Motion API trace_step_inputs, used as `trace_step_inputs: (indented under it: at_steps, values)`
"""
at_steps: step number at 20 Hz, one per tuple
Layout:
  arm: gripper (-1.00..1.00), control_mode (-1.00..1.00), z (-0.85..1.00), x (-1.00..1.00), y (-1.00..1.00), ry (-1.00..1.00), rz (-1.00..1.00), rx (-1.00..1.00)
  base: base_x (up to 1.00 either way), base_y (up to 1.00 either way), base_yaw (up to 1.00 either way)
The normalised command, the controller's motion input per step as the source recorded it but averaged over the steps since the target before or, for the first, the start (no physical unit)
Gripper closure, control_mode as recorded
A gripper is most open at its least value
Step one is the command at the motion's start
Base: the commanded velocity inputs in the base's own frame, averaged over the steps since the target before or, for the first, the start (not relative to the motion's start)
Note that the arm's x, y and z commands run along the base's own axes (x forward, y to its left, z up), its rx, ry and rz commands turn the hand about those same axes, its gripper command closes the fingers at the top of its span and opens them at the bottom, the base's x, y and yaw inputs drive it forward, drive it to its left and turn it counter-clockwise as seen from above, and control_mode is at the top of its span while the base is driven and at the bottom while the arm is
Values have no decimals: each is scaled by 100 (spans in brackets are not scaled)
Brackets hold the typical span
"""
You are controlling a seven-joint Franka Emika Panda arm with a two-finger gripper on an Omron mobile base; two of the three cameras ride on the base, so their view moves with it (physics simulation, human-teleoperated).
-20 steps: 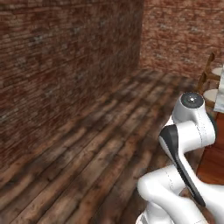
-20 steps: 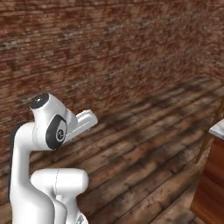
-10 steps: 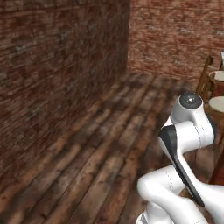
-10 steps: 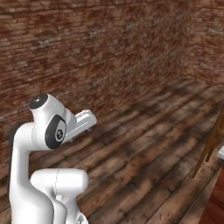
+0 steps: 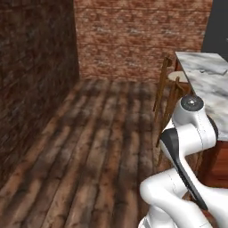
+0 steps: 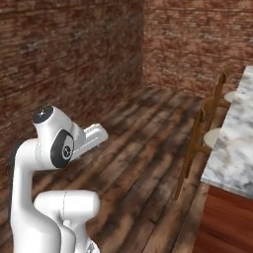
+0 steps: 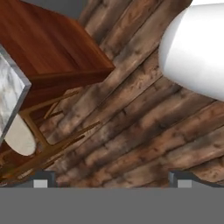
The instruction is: Organize the utensils by type. Pick up the wooden spoons from the counter and place them in the open cabinet. Then pick up the metallic utensils from the counter and place them in the open drawer.
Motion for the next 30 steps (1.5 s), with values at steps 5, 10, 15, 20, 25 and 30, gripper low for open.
trace_step_inputs:
  at_steps: [5, 10, 15, 20, 25, 30]
  values:
    - [-100, 100, 0, 0, 0, 0, 0, 0, 66, 3, -48]
    - [-100, 100, 0, 0, 0, 0, 0, 0, 64, 45, -35]
    - [-100, 100, 0, 0, 0, 0, 0, 0, 58, 82, -27]
    - [-100, 100, 0, 0, 0, 0, 0, 0, 43, 90, -27]
    - [-100, 100, 0, 0, 0, 0, 0, 0, 45, 71, -29]
    - [-100, 100, 0, 0, 0, 0, 0, 0, 57, 66, -31]
